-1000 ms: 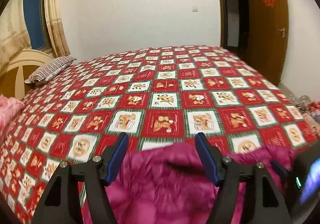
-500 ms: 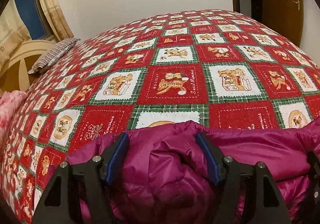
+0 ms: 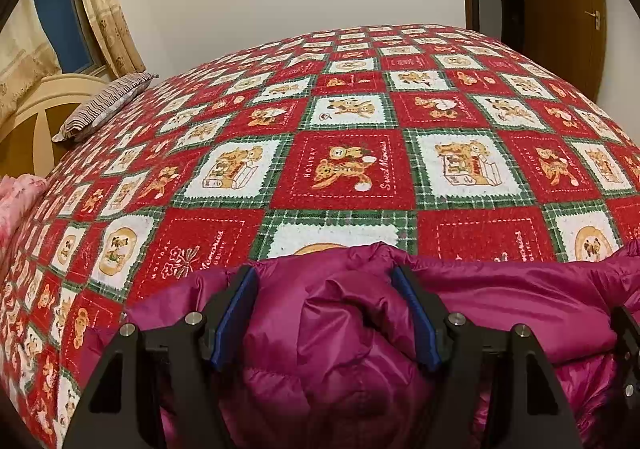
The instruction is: Fold large clothes
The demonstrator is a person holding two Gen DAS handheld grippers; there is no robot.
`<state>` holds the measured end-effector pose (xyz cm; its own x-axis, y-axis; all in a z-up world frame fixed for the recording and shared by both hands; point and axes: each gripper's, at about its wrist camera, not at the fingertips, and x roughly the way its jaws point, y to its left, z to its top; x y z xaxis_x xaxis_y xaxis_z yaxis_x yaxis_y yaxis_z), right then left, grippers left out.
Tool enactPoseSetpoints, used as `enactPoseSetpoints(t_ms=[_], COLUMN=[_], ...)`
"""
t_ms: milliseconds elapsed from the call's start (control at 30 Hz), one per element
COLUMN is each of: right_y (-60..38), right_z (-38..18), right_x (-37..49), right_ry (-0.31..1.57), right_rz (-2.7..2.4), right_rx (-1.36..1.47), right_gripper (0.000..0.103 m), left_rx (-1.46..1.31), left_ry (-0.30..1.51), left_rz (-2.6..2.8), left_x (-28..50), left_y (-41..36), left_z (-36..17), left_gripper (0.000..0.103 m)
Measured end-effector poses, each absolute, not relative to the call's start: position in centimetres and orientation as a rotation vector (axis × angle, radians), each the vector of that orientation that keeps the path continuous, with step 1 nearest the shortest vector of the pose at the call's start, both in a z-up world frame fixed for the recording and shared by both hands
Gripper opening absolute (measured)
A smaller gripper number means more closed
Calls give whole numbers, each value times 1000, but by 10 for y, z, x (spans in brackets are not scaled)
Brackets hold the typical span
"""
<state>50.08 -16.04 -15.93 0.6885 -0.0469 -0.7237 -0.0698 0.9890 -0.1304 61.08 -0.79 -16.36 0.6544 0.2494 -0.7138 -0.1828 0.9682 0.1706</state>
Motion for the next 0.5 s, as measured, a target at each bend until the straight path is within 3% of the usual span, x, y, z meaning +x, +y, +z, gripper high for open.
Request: enactPoseSetpoints(t_ms=[300,433,500], right_y=[-160,-163,-168], right_z=[-159,-160,-159], right_x=[500,504,505], right_ry=[808,825,839], right_rz=[2,-50,-35], right_rx=[-164,-168,-142], right_gripper=[49,69,71], left_rx=[74,26,-19], left_ry=[829,885,870], left_rz=[238,161,106], left_x=[611,603,581], left_y=[-6,3,13], left_z=[-163,-154,-138], left_gripper=[71,71,71])
